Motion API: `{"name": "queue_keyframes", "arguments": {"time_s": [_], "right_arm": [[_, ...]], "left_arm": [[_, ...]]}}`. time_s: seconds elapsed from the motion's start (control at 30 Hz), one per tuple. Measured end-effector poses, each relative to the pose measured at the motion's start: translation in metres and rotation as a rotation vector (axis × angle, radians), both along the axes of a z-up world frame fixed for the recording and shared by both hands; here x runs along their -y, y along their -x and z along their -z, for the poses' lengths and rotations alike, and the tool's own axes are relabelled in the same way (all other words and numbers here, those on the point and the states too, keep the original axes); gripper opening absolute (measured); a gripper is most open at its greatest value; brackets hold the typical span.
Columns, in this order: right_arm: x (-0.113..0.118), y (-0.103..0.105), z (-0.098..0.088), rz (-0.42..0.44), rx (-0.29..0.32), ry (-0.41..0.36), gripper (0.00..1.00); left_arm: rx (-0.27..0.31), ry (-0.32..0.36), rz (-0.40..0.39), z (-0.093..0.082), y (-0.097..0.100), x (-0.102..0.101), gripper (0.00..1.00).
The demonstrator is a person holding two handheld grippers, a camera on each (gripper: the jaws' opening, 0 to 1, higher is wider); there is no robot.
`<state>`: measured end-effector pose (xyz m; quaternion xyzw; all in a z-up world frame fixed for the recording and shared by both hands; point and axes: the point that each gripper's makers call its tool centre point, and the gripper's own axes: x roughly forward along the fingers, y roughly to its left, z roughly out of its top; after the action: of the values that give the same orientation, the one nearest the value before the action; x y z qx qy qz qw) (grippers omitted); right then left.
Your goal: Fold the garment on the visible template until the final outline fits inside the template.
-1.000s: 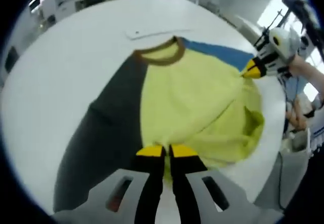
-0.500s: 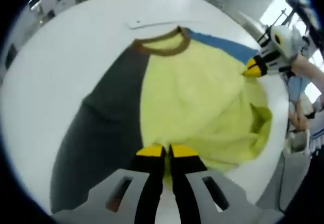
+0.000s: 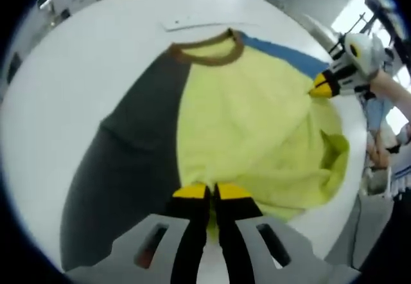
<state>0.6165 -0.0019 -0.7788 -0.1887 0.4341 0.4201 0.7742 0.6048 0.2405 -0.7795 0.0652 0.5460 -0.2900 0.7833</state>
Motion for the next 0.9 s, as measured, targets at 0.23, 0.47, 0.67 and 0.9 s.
{"name": "queue_keyframes", "arguments": {"time_s": [0.23, 0.47, 0.67, 0.9], "right_arm": [[0.0, -0.001, 0.001, -0.002, 0.002, 0.004, 0.02], [0.0, -0.001, 0.0, -0.008, 0.014, 0.014, 0.03], [0.002, -0.001, -0.006, -0.032, 0.051, 0.043, 0.06], [0.012, -0.002, -0.014, -0.014, 0.068, 0.059, 0.09]], "left_arm": [[-0.004, -0.002, -0.006, 0.0, 0.001, 0.001, 0.01], [-0.003, -0.007, -0.006, 0.0, 0.002, 0.001, 0.01], [-0.005, -0.02, -0.005, -0.003, 0.005, 0.004, 0.05], [0.005, -0.034, 0.007, -0.008, 0.008, 0.003, 0.12]]}}
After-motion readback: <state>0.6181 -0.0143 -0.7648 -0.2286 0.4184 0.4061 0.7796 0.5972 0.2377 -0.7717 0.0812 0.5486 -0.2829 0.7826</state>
